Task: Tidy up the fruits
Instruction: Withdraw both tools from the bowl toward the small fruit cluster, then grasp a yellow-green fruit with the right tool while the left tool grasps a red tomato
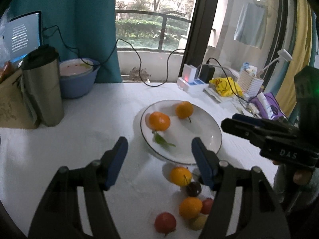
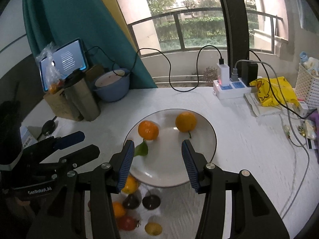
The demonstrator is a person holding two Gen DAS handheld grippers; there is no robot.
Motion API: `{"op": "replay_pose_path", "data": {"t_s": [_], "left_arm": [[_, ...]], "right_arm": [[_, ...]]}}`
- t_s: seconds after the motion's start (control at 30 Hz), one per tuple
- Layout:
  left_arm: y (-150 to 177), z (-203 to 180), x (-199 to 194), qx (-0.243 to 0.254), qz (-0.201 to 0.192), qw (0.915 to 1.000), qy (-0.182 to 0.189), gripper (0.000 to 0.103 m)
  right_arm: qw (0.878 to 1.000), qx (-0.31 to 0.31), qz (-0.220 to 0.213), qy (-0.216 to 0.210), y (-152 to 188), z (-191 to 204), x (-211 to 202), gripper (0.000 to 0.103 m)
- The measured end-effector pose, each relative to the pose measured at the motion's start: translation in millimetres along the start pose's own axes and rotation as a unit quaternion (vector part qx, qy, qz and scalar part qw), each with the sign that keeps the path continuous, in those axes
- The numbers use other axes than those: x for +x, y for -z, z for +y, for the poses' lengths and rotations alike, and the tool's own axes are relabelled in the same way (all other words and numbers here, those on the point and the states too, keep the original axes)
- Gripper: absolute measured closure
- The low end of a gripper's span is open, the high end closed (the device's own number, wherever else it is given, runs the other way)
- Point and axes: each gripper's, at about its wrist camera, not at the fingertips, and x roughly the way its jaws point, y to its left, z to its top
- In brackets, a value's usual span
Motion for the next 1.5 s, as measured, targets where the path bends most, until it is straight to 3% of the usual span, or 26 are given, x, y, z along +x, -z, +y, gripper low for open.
{"op": "replay_pose_path", "data": {"t_s": [0.47,0.83,1.17,1.23,1.3,1.5], "left_arm": [[45.3,-1.8,-19.2,-0.016,0.018,0.9997,0.004,0.035],[81.7,-0.2,-16.5,-0.011,0.05,0.9986,-0.015,0.035],[94.7,-1.7,-10.0,-0.001,0.071,0.9973,-0.018,0.036],[95.0,-3.3,-7.8,0.003,0.077,0.9969,-0.018,0.048],[95.3,-4.7,-5.4,0.007,0.082,0.9965,-0.018,0.05],[95.2,-9.2,-1.3,0.017,0.089,0.9958,-0.01,0.071]], "right_arm": [[1.0,-0.013,0.024,0.009,50.4,7.4,-21.7,0.051],[0.998,-0.008,0.061,0.006,93.6,8.6,-14.5,0.06],[0.997,-0.008,0.075,-0.003,105.4,8.9,-8.3,0.063],[0.997,-0.008,0.077,-0.004,106.2,8.8,-7.1,0.064],[0.997,-0.008,0.078,-0.005,106.5,9.3,-5.4,0.065],[0.996,-0.014,0.089,-0.004,107.7,11.4,-0.1,0.073]]}}
